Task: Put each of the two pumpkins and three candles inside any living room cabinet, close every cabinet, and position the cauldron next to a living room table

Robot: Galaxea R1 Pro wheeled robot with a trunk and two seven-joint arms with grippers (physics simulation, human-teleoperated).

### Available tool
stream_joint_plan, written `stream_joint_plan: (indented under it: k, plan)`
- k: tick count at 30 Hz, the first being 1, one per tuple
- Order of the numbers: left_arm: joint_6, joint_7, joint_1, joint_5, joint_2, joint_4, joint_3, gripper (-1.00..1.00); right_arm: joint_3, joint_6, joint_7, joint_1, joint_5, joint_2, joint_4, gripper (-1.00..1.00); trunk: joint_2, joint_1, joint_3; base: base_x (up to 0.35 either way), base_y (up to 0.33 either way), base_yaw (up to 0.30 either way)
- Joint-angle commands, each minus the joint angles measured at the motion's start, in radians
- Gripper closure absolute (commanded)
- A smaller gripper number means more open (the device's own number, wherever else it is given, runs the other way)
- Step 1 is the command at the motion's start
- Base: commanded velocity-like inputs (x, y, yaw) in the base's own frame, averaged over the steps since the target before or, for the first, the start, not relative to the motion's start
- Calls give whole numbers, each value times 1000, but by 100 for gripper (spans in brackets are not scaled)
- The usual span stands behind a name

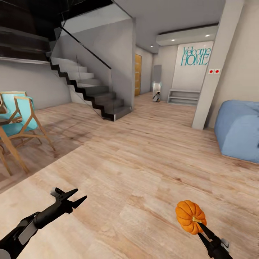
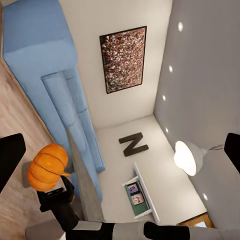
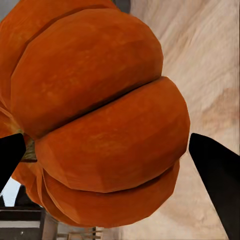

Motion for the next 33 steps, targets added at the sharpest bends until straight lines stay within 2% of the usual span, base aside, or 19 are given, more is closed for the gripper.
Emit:
stream_joint_plan:
  k: [1,9,24,33]
  plan:
    - [11,-4,-1,5,1,0,-6,-100,1,11,2,-2,-9,1,3,100,0,0,-1,284,-161,-147]
    - [11,-4,-1,5,1,0,-6,-100,1,23,-12,-2,-11,1,3,100,0,0,-4,284,-161,-94]
    - [11,-3,-1,5,1,0,-6,-100,1,20,-20,-2,-11,1,3,100,0,0,-20,277,-167,-207]
    - [11,-4,-1,5,2,0,-6,-100,1,19,-21,-2,-11,1,3,100,0,0,-29,169,-240,-221]
